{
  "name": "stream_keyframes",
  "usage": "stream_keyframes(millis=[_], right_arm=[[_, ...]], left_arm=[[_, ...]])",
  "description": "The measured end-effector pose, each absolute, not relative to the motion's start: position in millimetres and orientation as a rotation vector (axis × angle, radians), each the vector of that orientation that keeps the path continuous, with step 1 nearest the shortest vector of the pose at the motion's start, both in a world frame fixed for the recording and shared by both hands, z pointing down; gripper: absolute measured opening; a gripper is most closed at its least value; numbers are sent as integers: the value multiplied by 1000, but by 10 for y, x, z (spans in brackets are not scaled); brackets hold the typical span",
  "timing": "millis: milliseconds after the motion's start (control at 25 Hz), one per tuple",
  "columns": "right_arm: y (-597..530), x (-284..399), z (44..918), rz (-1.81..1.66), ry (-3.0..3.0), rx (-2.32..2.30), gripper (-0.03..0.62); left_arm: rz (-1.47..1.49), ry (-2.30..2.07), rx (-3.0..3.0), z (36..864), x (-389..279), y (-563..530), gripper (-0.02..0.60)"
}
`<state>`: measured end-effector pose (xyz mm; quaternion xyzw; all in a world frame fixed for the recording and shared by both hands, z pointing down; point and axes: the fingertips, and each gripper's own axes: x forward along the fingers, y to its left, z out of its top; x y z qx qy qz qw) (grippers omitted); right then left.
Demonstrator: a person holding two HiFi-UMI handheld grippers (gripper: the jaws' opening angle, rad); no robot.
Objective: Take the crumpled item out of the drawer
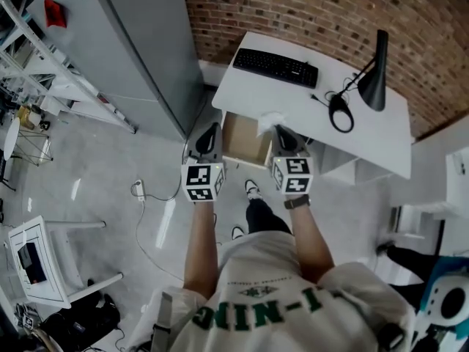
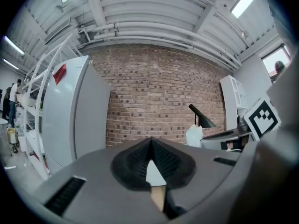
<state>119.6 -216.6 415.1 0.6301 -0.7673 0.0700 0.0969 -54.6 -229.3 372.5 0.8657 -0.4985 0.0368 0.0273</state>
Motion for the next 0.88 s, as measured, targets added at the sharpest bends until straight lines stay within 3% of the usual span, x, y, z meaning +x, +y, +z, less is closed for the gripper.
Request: stream_keyframes(millis=[520,880], right_arm=[[-1884,1006,4036,191,-2355,1852,12],[-2372,1201,4326,234,-2345,1794,14]], left_arm=[[83,-1551,2694,3644,-582,-2039,-5],[132,-1512,2649,4000,-353,-2444,-5]])
